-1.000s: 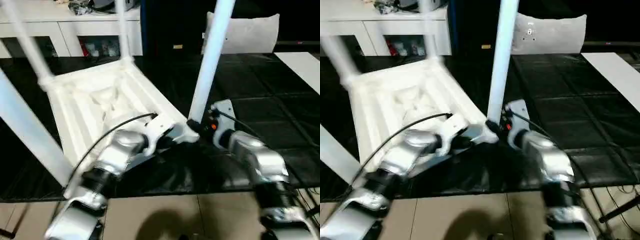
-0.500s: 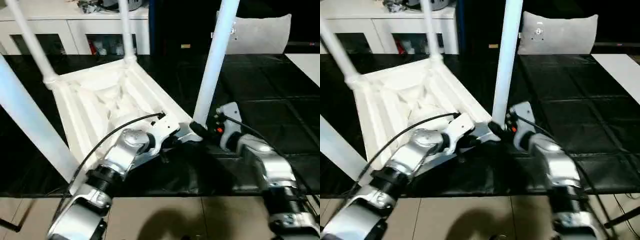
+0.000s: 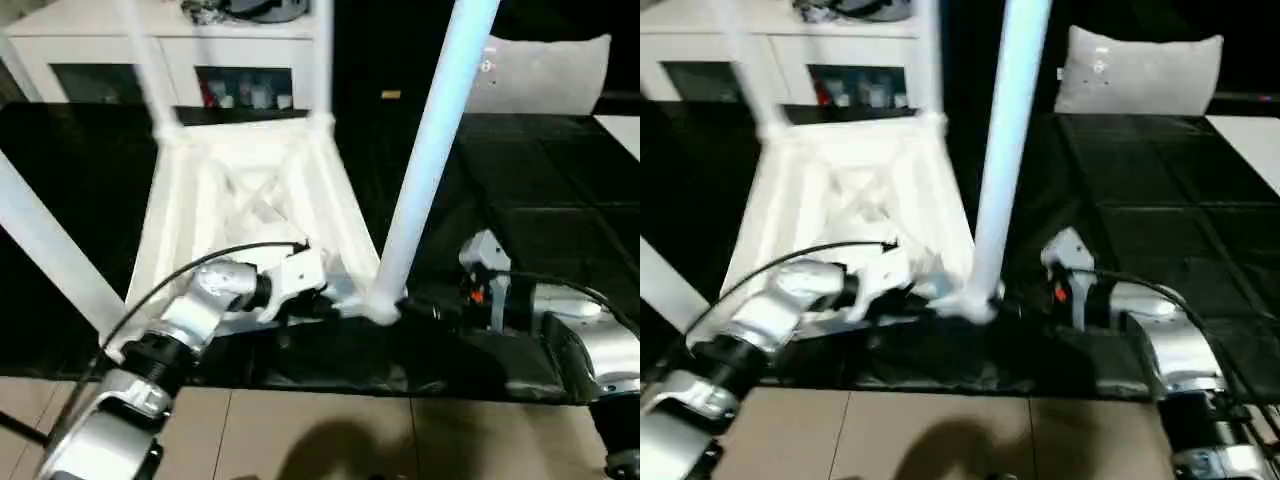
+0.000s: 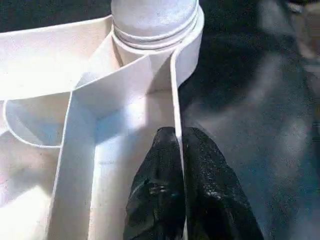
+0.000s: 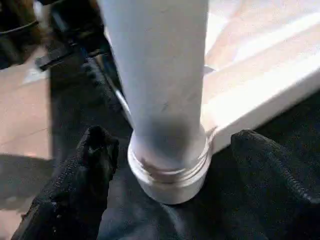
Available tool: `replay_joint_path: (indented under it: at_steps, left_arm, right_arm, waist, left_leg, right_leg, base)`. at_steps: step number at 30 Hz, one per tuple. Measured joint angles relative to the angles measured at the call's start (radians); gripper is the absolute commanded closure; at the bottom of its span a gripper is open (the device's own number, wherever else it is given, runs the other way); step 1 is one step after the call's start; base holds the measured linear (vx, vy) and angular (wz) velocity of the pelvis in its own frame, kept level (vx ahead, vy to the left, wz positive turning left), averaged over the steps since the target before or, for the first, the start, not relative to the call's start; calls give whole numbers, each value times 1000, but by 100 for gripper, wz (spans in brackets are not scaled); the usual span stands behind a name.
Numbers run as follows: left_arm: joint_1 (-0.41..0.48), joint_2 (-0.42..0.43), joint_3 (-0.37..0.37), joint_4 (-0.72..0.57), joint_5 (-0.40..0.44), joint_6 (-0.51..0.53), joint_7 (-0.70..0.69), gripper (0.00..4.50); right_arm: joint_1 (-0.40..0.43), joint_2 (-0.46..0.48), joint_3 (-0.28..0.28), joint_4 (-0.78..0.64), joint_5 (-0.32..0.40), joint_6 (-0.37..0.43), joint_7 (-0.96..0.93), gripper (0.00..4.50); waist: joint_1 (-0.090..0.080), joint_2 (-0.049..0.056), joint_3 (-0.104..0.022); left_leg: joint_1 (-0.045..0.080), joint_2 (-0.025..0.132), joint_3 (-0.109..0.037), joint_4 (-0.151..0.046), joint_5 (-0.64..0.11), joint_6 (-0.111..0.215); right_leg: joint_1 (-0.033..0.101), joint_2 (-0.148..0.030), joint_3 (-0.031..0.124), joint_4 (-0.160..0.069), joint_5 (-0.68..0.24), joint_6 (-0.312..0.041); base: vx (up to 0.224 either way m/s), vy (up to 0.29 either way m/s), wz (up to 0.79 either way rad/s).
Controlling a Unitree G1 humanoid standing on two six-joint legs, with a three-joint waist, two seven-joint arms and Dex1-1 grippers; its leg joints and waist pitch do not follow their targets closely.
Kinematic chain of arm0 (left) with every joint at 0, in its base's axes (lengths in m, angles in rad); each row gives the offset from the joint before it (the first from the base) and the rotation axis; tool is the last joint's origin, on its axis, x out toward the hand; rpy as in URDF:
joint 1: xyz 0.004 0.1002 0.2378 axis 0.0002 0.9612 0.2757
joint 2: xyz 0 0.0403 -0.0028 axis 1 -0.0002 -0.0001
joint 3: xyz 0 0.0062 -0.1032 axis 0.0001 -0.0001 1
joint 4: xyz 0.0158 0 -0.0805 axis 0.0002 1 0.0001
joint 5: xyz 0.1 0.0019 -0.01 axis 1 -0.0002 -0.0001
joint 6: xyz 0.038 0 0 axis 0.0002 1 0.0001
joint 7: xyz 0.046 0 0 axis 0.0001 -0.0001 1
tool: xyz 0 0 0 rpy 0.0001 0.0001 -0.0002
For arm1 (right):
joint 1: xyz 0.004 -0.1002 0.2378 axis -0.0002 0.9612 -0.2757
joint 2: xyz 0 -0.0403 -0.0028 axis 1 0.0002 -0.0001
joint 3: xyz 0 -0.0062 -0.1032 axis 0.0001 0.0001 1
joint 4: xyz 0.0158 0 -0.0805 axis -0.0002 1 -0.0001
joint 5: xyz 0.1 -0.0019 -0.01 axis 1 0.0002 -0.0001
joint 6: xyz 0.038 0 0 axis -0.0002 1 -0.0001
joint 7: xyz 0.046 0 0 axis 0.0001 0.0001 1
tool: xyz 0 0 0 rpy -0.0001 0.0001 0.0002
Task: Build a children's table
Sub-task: Rotate leg to tighten
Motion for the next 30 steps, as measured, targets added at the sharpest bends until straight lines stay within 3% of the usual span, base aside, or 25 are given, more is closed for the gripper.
replay_joint_path:
  at_steps: [5,18,24,28,30]
  left_arm:
    - [-5,16,-21,2,-8,-44,-75,450]
    - [-18,14,-35,23,-15,-92,-130,450]
    - [-18,1,-29,19,-21,-46,-120,450]
    - [-18,-18,-2,9,-18,59,-65,450]
    - [-18,-32,26,9,-7,121,18,450]
  right_arm:
    - [-2,-5,9,0,34,-4,67,96]
    - [-2,-2,57,-2,71,43,160,218]
    - [4,1,50,-32,72,95,133,243]
    - [7,46,27,-55,64,152,19,245]
    - [-15,119,6,-47,24,169,-132,245]
  waist:
    - [21,0,0]
    - [29,-1,0]
    - [29,-1,0]
    - [19,-1,0]
    - [-7,-1,0]
  left_leg:
    - [0,0,1,0,0,0]
    - [1,0,1,0,0,0]
    - [1,0,1,0,0,0]
    - [4,0,1,0,0,-5]
    - [6,0,1,1,1,-7]
  right_leg:
    - [0,0,1,0,0,0]
    - [0,0,1,1,0,0]
    - [0,0,1,1,0,0]
    - [3,0,1,1,0,0]
    - [3,0,1,1,0,0]
  base:
    - [0,0,0]
    - [0,0,0]
    - [0,0,0]
    - [0,0,0]
    - [0,0,0]
